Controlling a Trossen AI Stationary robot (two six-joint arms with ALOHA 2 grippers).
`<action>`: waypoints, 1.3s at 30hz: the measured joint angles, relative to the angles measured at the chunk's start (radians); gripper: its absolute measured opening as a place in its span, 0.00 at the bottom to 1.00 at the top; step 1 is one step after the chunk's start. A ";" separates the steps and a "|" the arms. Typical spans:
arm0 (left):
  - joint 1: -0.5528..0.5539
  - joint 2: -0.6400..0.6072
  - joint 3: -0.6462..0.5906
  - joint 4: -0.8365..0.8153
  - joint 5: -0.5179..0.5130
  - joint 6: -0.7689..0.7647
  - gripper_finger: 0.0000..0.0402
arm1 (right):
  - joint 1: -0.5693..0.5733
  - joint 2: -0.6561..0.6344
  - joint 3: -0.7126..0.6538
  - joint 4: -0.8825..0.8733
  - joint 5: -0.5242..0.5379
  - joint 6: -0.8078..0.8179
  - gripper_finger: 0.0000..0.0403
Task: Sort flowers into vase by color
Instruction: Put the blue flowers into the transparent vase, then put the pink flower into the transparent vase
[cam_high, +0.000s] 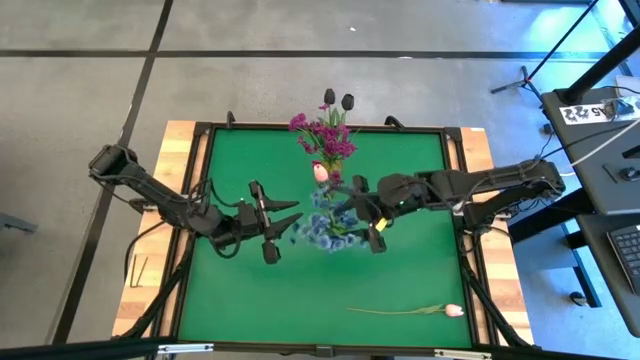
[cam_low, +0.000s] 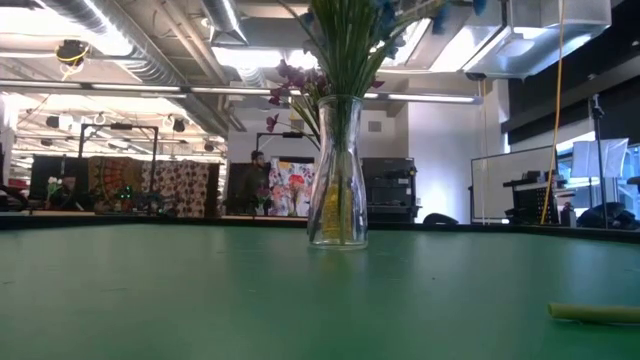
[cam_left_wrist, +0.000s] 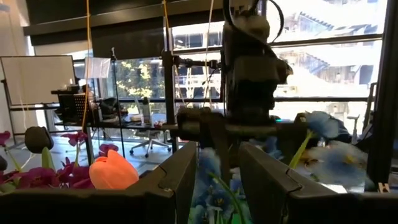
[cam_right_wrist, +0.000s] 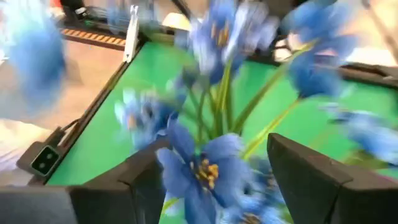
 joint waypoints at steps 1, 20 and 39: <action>-0.003 0.000 0.000 -0.002 -0.001 0.000 0.29 | 0.005 -0.006 0.019 -0.024 0.015 -0.005 0.65; -0.111 -0.008 0.000 -0.012 -0.190 0.001 0.29 | 0.035 -0.041 0.398 -0.671 0.054 0.071 0.65; -0.259 -0.018 -0.001 -0.351 -0.077 -0.441 0.29 | 0.552 -0.087 -0.240 -0.359 0.156 0.629 0.65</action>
